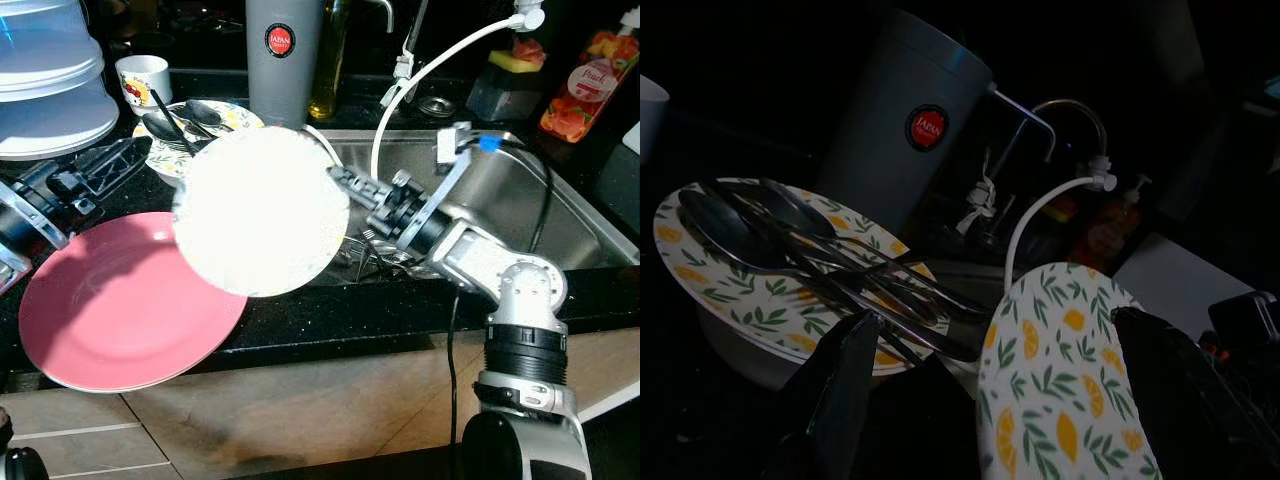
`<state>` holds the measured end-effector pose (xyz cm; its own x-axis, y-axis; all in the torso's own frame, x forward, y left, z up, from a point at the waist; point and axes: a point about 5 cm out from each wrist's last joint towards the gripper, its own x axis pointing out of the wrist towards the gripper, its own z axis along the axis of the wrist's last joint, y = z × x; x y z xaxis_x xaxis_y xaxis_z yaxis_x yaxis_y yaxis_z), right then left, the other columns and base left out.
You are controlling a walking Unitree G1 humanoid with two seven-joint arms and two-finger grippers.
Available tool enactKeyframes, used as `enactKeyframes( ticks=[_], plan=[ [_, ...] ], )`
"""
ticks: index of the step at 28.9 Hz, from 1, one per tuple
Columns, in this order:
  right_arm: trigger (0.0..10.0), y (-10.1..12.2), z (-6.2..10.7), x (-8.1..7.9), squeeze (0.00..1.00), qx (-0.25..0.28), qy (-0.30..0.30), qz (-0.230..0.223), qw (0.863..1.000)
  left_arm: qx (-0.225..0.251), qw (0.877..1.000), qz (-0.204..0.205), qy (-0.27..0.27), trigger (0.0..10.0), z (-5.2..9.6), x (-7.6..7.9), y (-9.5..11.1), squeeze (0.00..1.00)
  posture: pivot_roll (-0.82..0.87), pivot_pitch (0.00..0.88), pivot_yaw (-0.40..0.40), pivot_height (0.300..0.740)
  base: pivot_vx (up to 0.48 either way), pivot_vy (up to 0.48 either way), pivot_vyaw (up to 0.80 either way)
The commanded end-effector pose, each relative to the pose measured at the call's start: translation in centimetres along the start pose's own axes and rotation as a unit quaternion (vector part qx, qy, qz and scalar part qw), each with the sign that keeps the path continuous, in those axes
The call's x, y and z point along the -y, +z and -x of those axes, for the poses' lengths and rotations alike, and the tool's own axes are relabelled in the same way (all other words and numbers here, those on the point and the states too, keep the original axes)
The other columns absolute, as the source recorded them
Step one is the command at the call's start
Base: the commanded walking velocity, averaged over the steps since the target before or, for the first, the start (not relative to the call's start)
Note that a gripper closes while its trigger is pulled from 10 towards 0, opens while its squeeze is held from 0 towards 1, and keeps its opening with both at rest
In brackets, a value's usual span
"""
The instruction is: Kitchen organization
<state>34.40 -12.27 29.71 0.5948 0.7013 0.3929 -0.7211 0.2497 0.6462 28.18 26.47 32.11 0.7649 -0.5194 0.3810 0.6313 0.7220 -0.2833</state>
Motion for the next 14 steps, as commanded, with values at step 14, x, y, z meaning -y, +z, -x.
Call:
enactKeyframes(
  ticks=[14],
  plan=[
    [0.0, 4.1, 1.1, 0.0, 0.0, 0.109, 0.016, -0.032, 0.993, -0.024, 0.999, 0.001, -0.025, 10.0, -0.2, 0.8, -1.2, 0.0, 0.01, 0.154, -0.047, 0.74, 0.0, 0.0, 0.0]
  ],
)
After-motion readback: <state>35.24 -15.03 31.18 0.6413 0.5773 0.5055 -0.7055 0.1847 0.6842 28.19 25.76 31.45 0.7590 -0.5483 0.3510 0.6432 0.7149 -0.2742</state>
